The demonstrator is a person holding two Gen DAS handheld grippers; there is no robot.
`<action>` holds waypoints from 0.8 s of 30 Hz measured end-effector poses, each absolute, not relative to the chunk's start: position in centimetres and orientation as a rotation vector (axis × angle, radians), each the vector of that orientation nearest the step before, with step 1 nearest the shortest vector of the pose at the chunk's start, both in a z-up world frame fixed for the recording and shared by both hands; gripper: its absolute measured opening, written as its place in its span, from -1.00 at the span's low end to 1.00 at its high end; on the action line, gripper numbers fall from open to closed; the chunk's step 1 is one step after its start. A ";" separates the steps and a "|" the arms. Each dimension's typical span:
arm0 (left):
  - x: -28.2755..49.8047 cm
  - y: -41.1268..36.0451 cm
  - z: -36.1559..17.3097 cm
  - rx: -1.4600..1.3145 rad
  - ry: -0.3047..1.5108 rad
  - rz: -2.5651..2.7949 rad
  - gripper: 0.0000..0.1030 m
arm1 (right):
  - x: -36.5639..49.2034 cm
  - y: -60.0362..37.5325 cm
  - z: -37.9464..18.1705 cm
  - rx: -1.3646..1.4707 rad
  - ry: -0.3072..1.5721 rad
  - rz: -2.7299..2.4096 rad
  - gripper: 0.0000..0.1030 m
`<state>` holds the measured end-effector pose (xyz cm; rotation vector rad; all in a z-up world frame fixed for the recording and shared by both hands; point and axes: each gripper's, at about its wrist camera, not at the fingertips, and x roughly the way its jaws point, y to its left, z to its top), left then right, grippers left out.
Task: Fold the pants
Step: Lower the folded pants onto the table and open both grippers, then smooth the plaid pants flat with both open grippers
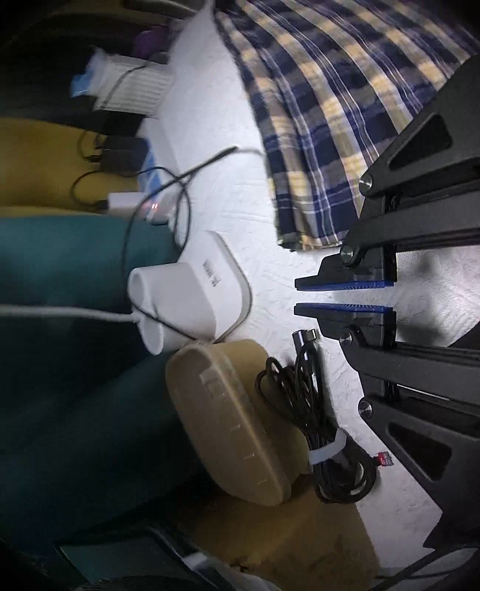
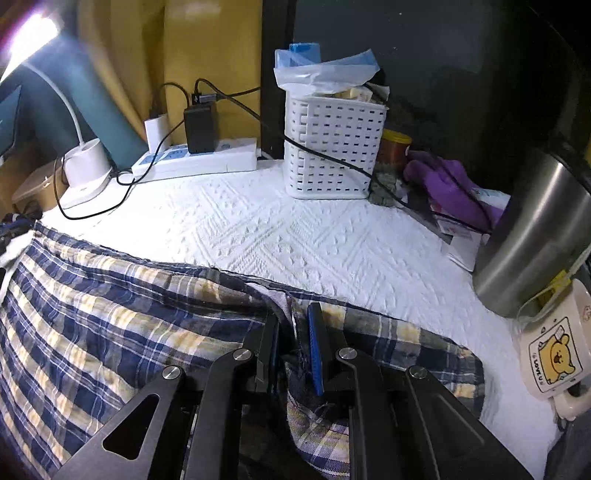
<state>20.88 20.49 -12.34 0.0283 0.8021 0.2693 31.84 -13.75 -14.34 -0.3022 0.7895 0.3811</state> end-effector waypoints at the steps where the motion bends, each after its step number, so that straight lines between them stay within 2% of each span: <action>1: 20.7 20.4 -11.9 0.020 0.795 0.256 -0.90 | 31.9 -13.8 -14.4 -0.301 0.792 0.381 -0.71; 2: 20.6 19.9 -11.4 0.017 0.788 0.235 -0.90 | 31.9 -13.7 -14.3 -0.302 0.790 0.382 -0.68; 3: 20.5 19.5 -11.1 0.017 0.782 0.219 -0.89 | 31.7 -13.8 -14.2 -0.306 0.781 0.380 -0.47; 4: 20.2 18.9 -10.6 0.024 0.779 0.202 -0.89 | 31.5 -13.8 -13.9 -0.307 0.768 0.376 0.16; 6: 20.1 17.6 -10.1 0.032 0.782 0.174 -0.88 | 30.6 -14.2 -12.9 -0.291 0.723 0.375 1.00; 8: 20.0 16.6 -9.9 0.026 0.788 0.142 -0.84 | 29.7 -15.0 -11.8 -0.276 0.696 0.381 1.00; 10: 19.8 15.7 -9.8 0.023 0.793 0.120 -0.57 | 28.8 -16.0 -10.8 -0.268 0.675 0.358 1.00; 12: 19.4 15.2 -9.6 0.017 0.796 0.109 -0.43 | 27.8 -17.8 -10.1 -0.251 0.662 0.329 1.00; 20: 17.4 13.7 -9.8 0.008 0.830 0.081 -0.41 | 25.4 -24.8 -10.4 -0.168 0.697 0.247 0.98; 23: 17.0 13.3 -10.3 0.001 0.849 0.077 -0.41 | 25.0 -25.0 -10.5 -0.185 0.705 0.278 0.64; 24: 17.0 13.1 -10.4 0.000 0.854 0.075 -0.41 | 25.1 -24.8 -10.5 -0.192 0.707 0.289 0.46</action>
